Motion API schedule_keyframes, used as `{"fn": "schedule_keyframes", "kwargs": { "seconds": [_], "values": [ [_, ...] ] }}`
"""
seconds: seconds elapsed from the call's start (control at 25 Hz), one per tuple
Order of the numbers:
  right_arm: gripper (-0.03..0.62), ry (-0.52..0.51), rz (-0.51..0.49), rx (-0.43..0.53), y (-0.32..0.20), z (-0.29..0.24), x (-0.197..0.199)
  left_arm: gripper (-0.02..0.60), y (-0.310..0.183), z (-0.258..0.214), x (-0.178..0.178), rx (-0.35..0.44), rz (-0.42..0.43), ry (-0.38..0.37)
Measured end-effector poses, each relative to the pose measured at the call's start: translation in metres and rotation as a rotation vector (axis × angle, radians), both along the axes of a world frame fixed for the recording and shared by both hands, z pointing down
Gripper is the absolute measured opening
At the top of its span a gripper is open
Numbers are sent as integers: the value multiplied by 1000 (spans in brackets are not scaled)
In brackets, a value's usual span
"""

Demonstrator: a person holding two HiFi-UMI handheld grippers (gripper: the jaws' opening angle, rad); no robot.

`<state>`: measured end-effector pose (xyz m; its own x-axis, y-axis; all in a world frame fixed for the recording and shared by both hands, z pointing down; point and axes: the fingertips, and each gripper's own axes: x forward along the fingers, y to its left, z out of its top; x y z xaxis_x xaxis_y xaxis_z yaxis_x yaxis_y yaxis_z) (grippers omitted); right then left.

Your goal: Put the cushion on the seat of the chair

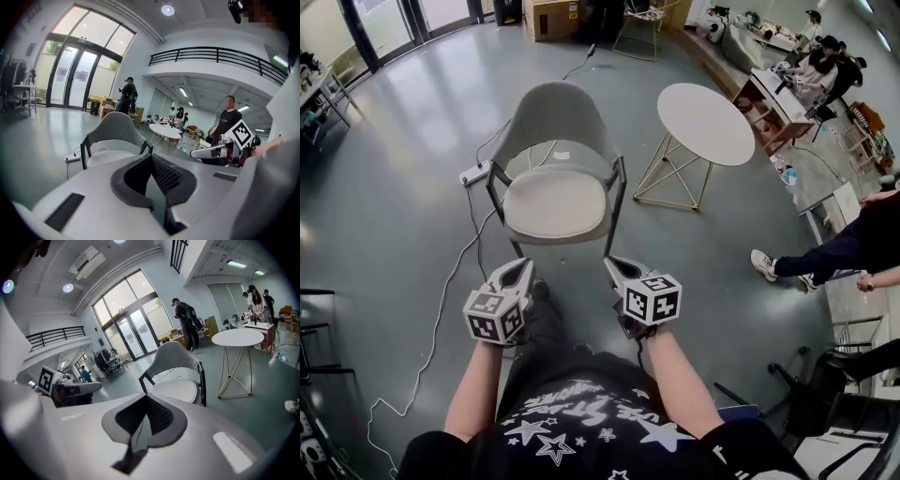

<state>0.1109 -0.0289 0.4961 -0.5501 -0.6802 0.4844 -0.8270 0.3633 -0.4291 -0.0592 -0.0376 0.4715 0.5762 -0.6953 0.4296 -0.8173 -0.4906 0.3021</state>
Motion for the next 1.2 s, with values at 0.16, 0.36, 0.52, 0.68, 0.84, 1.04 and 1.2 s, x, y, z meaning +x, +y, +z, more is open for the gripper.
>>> {"fn": "schedule_keyframes", "kwargs": {
  "seconds": [0.16,0.36,0.52,0.68,0.84,1.04,1.2],
  "values": [
    [3,0,-3,-9,22,3,2,9,31,-5,-2,4,-31,15],
    [3,9,-23,-25,42,10,-12,9,58,-9,-15,10,-65,22],
    [3,24,-42,-19,52,13,-30,9,72,-5,-28,7,-60,13],
    [3,44,-47,-2,63,7,-45,9,82,-1,-38,-5,-37,19],
    [3,51,-2,3,82,-2,-52,9,97,-4,-38,-12,16,38],
    [3,44,52,7,116,-7,-83,9,125,-13,-51,-3,74,35],
    [3,51,91,65,135,-26,-102,9,144,-33,-70,47,82,26]
  ]
}}
